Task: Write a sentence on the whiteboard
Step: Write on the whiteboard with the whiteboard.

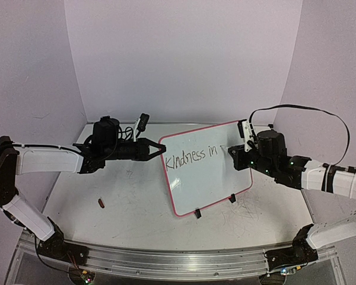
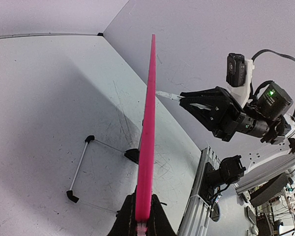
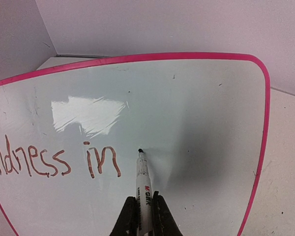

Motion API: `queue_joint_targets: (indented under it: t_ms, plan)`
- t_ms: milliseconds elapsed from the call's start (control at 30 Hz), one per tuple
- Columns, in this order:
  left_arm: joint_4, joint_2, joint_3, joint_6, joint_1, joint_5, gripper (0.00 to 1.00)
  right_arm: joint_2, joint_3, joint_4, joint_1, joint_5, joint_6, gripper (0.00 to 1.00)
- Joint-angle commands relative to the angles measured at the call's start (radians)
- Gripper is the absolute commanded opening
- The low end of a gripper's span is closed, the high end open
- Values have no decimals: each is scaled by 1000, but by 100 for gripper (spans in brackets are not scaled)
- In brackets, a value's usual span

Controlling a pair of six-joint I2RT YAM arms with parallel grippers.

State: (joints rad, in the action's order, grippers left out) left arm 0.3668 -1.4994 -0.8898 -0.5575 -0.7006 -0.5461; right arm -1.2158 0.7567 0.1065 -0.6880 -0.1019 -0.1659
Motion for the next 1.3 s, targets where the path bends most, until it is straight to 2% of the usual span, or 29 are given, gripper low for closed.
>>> queue_joint_targets:
  t_ms: [0, 500, 800, 1267]
  plan:
    - [-2, 12, -13, -18, -10, -9, 0, 9, -2, -21, -1, -3, -8, 0]
    - [-2, 6, -17, -18, -10, -12, 0, 41, -45, -49, -4, 1, -21, 0]
    - [-2, 6, -21, -18, -11, -15, 0, 40, -33, -50, -3, -53, -29, 0]
    - [-2, 5, -21, -21, -13, -15, 0, 3, 19, 23, -4, -77, -21, 0]
